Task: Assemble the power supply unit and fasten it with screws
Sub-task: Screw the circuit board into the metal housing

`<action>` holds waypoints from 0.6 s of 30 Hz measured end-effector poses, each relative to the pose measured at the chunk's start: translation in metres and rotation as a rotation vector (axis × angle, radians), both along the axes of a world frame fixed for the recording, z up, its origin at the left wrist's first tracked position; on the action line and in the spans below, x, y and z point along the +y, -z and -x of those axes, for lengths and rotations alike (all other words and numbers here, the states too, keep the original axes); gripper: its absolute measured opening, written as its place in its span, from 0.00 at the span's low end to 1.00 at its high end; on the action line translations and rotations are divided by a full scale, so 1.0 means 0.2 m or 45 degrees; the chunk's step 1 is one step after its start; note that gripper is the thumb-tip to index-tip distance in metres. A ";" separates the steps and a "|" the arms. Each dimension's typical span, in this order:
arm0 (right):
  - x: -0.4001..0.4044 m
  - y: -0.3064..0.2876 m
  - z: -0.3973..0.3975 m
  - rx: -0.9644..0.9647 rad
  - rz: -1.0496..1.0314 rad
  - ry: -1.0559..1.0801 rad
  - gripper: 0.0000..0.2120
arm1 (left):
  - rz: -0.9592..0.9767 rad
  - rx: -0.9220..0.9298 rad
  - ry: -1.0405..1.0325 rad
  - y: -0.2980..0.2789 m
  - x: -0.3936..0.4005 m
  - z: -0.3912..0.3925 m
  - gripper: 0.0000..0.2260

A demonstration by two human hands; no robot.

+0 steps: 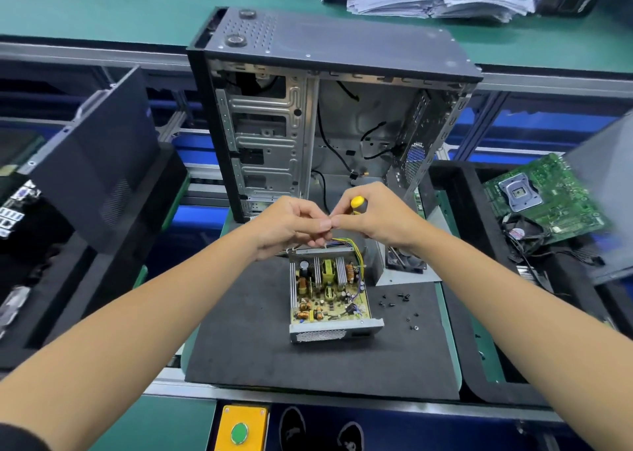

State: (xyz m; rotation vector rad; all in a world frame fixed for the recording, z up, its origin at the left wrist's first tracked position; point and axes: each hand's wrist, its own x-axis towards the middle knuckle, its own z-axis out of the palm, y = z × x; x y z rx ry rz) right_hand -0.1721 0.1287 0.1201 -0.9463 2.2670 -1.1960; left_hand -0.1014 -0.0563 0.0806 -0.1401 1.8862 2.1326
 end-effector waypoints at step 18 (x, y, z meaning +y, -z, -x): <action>-0.30 -0.32 -0.03 -0.127 0.618 0.284 0.13 | 0.059 0.136 -0.273 -0.03 -0.31 -0.14 0.10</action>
